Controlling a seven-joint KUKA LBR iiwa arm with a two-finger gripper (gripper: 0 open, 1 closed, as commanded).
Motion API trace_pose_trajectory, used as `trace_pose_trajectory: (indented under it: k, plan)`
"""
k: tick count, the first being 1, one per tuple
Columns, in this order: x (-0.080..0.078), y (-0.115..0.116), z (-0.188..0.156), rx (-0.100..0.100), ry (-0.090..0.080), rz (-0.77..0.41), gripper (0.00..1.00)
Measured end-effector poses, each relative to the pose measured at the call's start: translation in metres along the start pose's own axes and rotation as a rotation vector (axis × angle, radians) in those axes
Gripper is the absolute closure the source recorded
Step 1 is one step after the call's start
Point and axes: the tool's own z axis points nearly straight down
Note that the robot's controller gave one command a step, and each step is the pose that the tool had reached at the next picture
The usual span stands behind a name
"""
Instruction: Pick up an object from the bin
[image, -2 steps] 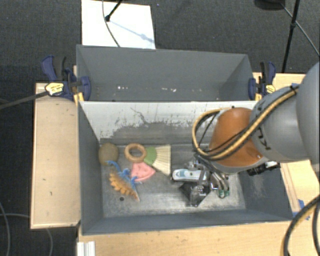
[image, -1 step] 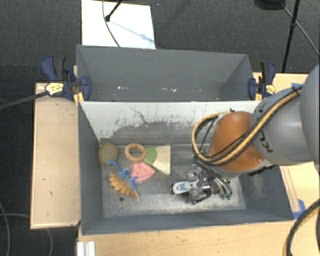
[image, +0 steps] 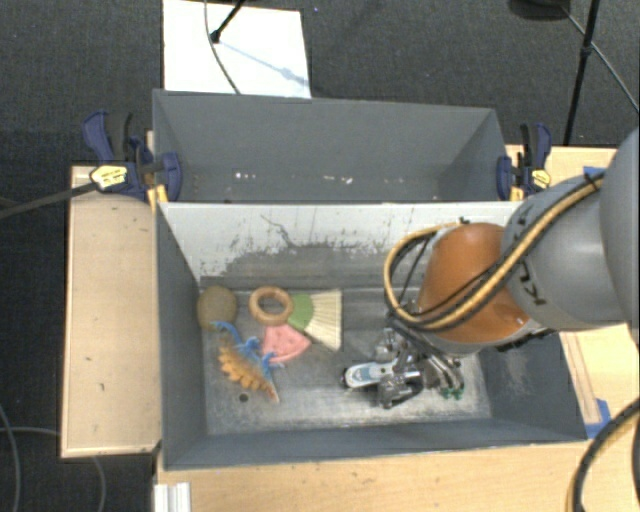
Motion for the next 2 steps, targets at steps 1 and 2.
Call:
trace_pose_trajectory:
  k: [1, 2]
  plan:
    - [0.001, 0.000, -0.002, 0.000, 0.002, -0.001, 1.00]
    - [0.003, 0.000, -0.014, -0.001, 0.011, -0.001, 1.00]
